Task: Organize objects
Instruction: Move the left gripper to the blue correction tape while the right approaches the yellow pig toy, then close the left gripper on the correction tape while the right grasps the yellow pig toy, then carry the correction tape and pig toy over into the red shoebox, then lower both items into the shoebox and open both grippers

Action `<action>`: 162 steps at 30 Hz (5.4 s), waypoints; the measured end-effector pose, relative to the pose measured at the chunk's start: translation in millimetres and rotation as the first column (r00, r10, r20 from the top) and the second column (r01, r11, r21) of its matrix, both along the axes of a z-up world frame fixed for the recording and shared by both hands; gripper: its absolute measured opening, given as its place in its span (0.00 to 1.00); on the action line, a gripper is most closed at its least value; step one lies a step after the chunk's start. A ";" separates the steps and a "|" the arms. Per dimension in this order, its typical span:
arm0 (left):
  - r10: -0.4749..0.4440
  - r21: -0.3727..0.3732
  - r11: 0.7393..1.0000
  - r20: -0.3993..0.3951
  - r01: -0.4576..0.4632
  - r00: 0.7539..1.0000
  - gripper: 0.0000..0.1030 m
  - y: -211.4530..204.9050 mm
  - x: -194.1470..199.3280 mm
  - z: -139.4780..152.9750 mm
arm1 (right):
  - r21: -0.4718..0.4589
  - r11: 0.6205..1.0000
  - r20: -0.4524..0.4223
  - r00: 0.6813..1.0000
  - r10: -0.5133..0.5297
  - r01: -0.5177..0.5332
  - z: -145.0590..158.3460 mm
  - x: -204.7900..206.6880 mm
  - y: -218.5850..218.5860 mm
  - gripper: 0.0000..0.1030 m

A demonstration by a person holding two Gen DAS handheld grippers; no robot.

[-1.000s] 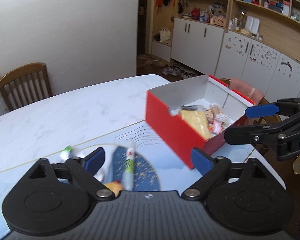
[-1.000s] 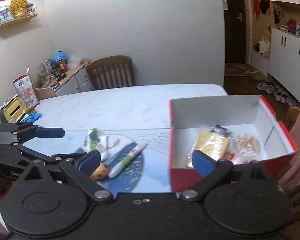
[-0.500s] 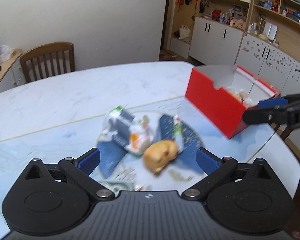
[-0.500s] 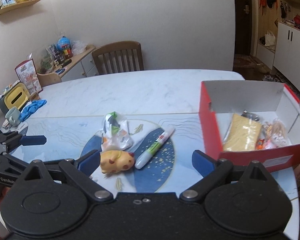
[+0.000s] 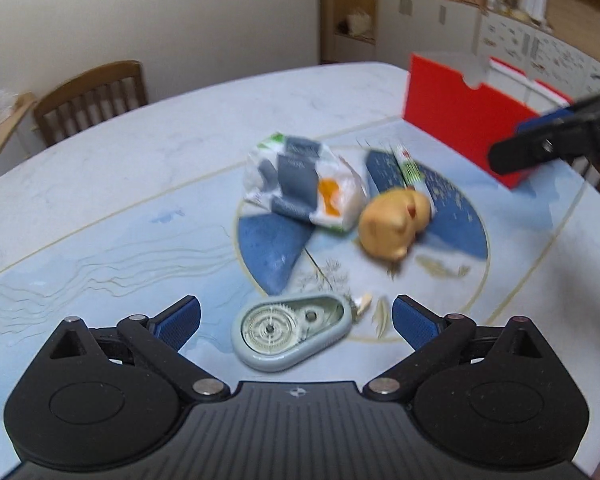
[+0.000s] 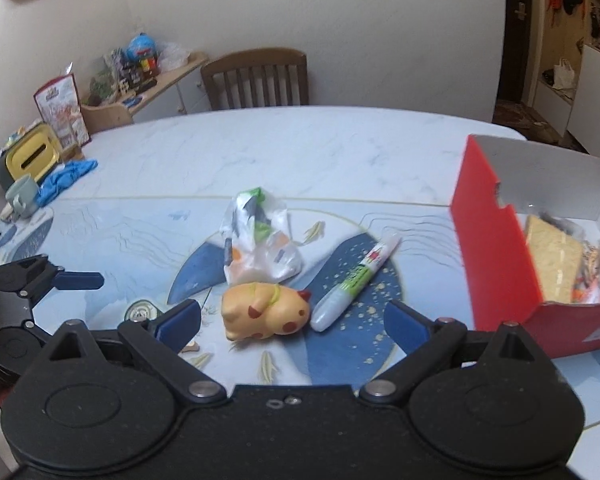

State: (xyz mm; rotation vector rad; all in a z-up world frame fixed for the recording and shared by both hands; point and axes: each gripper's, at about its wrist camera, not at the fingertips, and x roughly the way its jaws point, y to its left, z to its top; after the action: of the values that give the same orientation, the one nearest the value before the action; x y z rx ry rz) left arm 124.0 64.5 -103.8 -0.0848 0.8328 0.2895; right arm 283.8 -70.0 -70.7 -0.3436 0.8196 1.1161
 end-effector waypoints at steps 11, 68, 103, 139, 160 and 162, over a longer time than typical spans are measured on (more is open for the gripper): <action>-0.140 0.075 0.987 -0.056 0.144 0.989 0.99 18.2 5.2 -32.3 | -0.066 0.996 -0.005 0.999 0.054 -0.054 -25.1 -7.8 29.8 0.95; 0.051 -0.052 0.997 0.047 -0.049 0.998 0.66 -6.1 -12.2 4.5 | -0.072 0.994 0.034 0.996 0.081 -0.078 -8.4 -25.7 26.3 0.60; -0.019 -0.037 0.999 0.158 0.025 0.987 0.66 -113.0 139.7 98.3 | 0.056 0.998 0.096 0.995 -0.041 0.035 63.9 116.0 -120.1 0.60; -0.134 -0.001 0.991 -0.042 0.134 0.990 0.66 -143.4 406.7 61.3 | -0.112 0.990 0.117 0.991 -0.067 0.080 -5.1 229.3 -123.8 0.60; -0.125 -0.062 0.992 -0.219 0.114 0.968 0.59 -130.9 462.0 5.8 | -0.171 0.983 0.063 0.997 -0.052 0.062 -30.2 240.9 -109.4 0.62; -0.122 -0.069 0.992 -0.225 0.109 0.967 0.59 -129.0 461.7 3.6 | -0.174 0.983 0.064 0.997 -0.045 0.056 -31.2 239.8 -108.9 0.62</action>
State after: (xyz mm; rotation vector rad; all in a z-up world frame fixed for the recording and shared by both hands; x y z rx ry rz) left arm 585.7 -64.5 -100.2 -0.0555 1.0710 0.1669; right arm 523.7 -178.9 -101.9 -0.4986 0.8709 0.9838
